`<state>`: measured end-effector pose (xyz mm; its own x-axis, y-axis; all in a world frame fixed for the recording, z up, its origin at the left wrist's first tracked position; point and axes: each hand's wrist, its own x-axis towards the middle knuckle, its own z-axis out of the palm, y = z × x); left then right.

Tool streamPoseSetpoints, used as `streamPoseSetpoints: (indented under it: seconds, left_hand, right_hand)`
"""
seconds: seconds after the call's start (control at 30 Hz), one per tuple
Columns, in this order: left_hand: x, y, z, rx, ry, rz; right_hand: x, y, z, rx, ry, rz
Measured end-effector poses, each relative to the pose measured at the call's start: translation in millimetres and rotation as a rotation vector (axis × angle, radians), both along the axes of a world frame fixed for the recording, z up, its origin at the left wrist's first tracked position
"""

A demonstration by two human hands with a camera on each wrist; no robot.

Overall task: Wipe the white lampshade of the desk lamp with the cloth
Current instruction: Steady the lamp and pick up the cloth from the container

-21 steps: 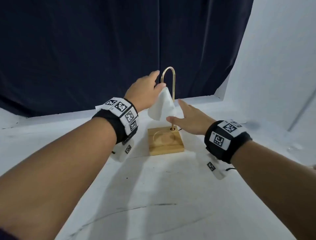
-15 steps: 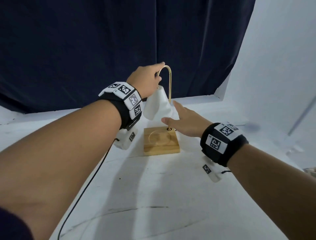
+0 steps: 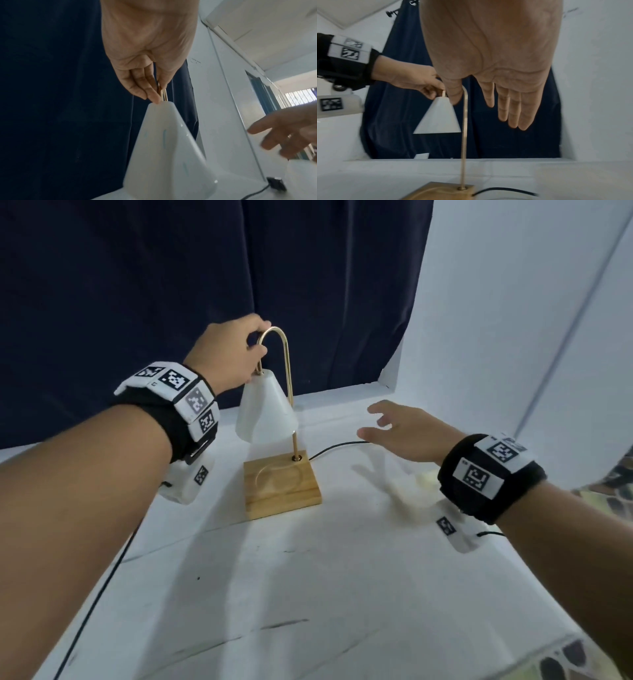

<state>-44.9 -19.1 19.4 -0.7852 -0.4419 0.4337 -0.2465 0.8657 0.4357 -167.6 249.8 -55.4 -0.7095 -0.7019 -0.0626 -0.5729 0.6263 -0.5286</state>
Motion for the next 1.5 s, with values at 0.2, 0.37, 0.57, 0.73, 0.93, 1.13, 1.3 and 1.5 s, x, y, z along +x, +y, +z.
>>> streamPoseSetpoints:
  seconds: [0.2,0.37,0.57,0.73,0.93,1.13,1.3,1.5]
  left_hand:
    - [-6,-2,4,0.011,-0.019,-0.030]
    - [-7,-4,4,0.000,-0.036,-0.035]
    - [-7,-2,6,0.009,-0.052,-0.026]
    - [-6,-1,7,-0.002,-0.067,-0.020]
    - [-7,-2,6,0.005,-0.075,-0.022]
    - [-7,-2,7,-0.007,-0.084,-0.031]
    - [-6,-5,6,-0.022,-0.085,-0.050]
    - [-7,-6,6,-0.030,-0.085,-0.055]
  right_hand:
    - [-62,44,-20,0.370,0.123,-0.025]
    - [-90,40,-57,0.508,0.032,-0.012]
    - [-99,30,-87,0.631,0.073,0.102]
    - [-110,27,-96,0.616,0.126,0.135]
    - [-116,32,-103,0.543,0.173,0.148]
    - [-113,45,-83,0.414,0.206,0.172]
    - [-107,65,-52,0.069,0.201,0.087]
    - [-88,67,-19,-0.130,0.253,0.076]
